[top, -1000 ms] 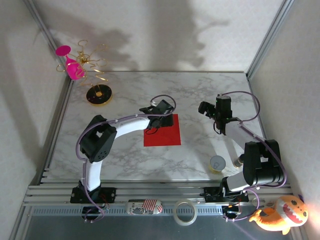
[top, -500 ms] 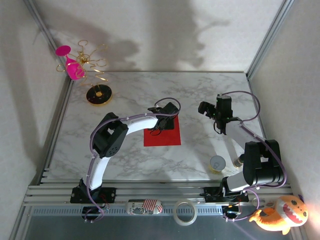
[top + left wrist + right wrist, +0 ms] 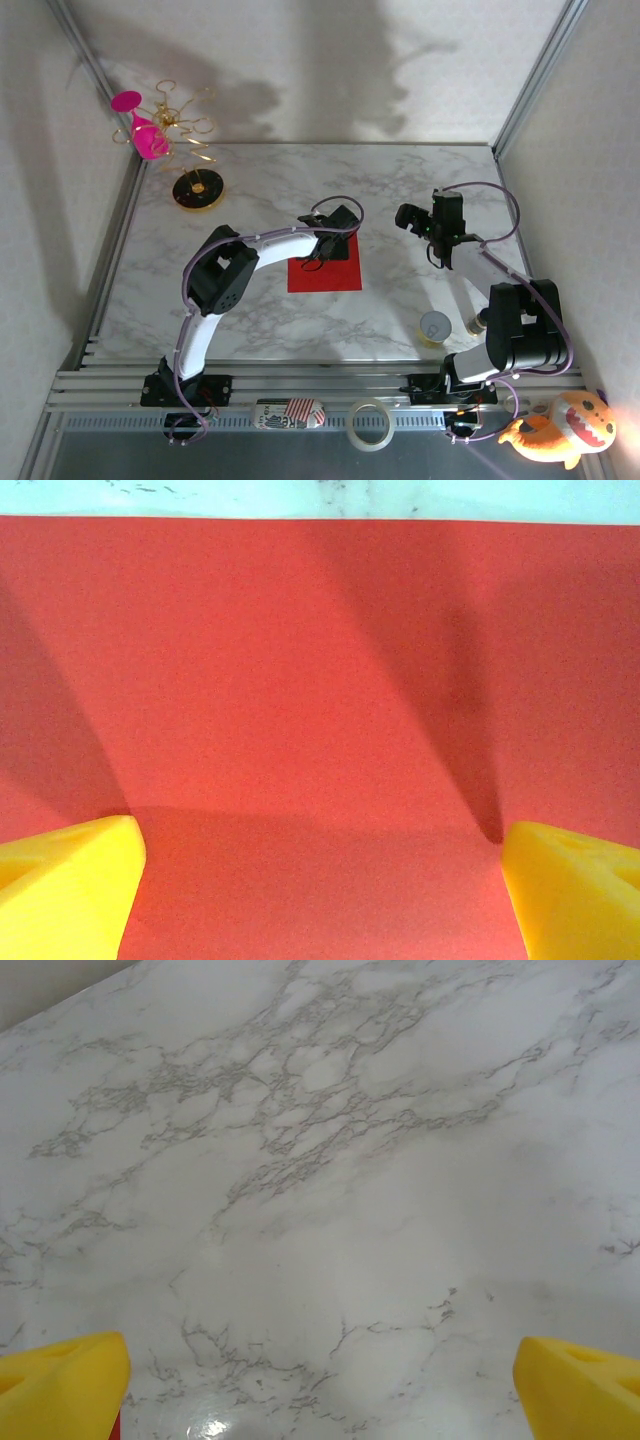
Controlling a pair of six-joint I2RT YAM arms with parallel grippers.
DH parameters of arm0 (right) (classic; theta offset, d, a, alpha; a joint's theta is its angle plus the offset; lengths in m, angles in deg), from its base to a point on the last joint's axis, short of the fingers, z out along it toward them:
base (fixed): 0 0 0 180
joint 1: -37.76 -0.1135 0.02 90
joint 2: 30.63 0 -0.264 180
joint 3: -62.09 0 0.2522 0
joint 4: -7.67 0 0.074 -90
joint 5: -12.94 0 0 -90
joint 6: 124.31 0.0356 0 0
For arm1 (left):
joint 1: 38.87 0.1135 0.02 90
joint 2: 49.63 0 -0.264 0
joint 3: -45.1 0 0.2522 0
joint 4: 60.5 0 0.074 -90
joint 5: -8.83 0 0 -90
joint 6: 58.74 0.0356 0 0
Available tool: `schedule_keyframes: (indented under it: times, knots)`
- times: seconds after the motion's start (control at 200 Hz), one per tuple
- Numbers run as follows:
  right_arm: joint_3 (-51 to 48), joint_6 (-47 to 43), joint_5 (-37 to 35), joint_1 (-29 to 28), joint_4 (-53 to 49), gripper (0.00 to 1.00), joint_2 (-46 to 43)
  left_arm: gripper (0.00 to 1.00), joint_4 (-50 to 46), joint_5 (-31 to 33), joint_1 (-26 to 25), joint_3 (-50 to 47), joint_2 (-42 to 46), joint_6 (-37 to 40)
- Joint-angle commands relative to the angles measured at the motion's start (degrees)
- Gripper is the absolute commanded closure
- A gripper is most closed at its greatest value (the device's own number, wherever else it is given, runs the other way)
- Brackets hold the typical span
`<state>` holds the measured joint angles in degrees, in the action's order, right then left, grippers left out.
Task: Fold a paper plane with a square sheet of paper (pick it up from the middle)
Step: First fold the square sheet of paper in half at the center of the table.
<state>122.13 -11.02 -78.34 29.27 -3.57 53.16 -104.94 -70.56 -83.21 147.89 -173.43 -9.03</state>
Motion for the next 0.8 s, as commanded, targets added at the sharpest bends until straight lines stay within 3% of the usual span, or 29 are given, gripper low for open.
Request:
schedule_keyframes:
  times: [0.0, 0.17, 0.451, 0.796]
  knots:
    - [1.62, -0.44, 0.79, 0.17, -0.64, 0.01, -0.91, 0.08, -2.79, 0.53, -0.84, -1.06, -2.40, 0.77]
    - [1.75, -0.44, 1.12, 0.17, -0.85, 0.01, -0.99, 0.09, -5.92, 3.62, -1.19, 3.00, -0.43, 2.59]
    - [1.96, -0.42, 1.67, 0.23, -0.94, 0.01, -0.28, 0.05, -3.81, 0.23, -2.07, 1.97, 0.23, 1.58]
    - [2.23, -0.52, 1.51, 0.22, -1.23, 0.01, 0.48, 0.08, -3.36, 1.26, -1.98, -0.47, -2.37, 0.23]
